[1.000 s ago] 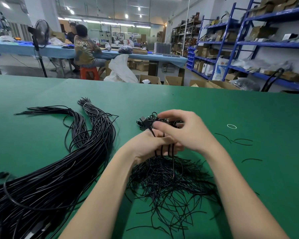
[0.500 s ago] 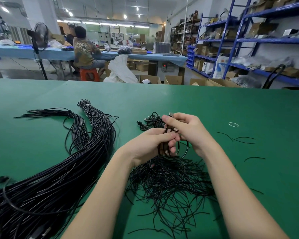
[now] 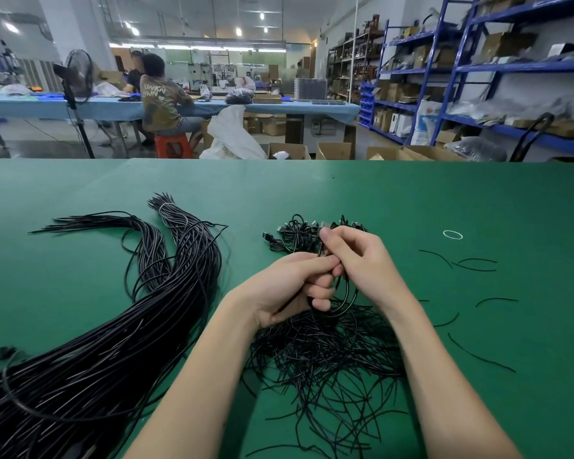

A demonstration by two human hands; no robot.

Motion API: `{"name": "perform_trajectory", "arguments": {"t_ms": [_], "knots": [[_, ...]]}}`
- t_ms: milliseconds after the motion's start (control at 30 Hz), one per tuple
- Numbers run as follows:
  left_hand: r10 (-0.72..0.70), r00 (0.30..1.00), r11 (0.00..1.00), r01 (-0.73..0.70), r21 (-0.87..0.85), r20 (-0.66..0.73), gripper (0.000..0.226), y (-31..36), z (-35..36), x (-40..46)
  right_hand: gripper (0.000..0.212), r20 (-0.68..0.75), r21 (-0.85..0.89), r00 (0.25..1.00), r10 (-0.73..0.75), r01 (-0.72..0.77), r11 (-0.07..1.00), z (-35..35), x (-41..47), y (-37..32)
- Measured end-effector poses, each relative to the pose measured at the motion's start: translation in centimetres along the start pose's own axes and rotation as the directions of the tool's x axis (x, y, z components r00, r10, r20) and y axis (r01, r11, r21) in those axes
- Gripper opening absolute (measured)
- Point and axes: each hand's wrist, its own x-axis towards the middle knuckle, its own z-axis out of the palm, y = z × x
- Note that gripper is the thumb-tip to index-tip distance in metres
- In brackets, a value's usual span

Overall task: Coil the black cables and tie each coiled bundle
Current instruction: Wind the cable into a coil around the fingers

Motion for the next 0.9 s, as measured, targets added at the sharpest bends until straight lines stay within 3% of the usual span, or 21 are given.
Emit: {"name": "perform_trajectory", "arguments": {"t_ms": [167, 267, 333, 400, 467, 633, 767, 900], "knots": [[0.047, 0.996, 0.995, -0.054, -0.086, -0.077, 0.025, -0.2, 0.2, 0.5, 0.040, -0.267, -0.166, 0.960, -0.088, 0.044, 0.985, 0.6, 0.0, 0.5], [0.127, 0.987, 0.991, -0.121, 0.062, -0.099, 0.017, -0.5, 0.5, 0.9, 0.043, -0.372, -0.231, 0.916, -0.153, 0.068, 0.970, 1.1, 0.0, 0.1], [0.148, 0.984, 0.973, -0.127, 0.194, -0.099, 0.024, -0.5, 0.8, 1.0, 0.044, -0.403, -0.246, 0.896, -0.187, 0.091, 0.965, 1.4, 0.0, -0.2], [0.135, 0.986, 0.965, -0.109, 0.237, -0.097, 0.029, -0.9, 0.9, 1.1, 0.044, -0.380, -0.303, 0.901, -0.210, 0.093, 0.949, 1.2, 0.0, -0.3], [0.107, 0.989, 0.985, -0.093, 0.144, -0.098, 0.031, -1.2, 1.1, 1.3, 0.038, -0.293, -0.347, 0.943, -0.160, 0.051, 0.936, 0.3, 0.0, -0.5], [0.136, 0.946, 0.989, -0.112, 0.096, -0.296, 0.033, -1.6, 1.1, 1.6, 0.007, 0.003, -0.371, 1.000, -0.013, 0.013, 0.928, -3.2, -0.2, -1.3], [0.156, 0.933, 0.986, -0.128, 0.107, -0.326, 0.027, -1.9, 1.2, 1.9, 0.012, -0.103, -0.406, 0.990, -0.095, 0.045, 0.913, -2.7, -0.2, -1.2], [0.123, 0.941, 0.989, -0.144, -0.044, -0.316, 0.027, -1.4, 0.9, 1.8, 0.014, -0.202, -0.373, 0.963, -0.177, 0.091, 0.923, -1.1, 0.0, -0.6]]}}
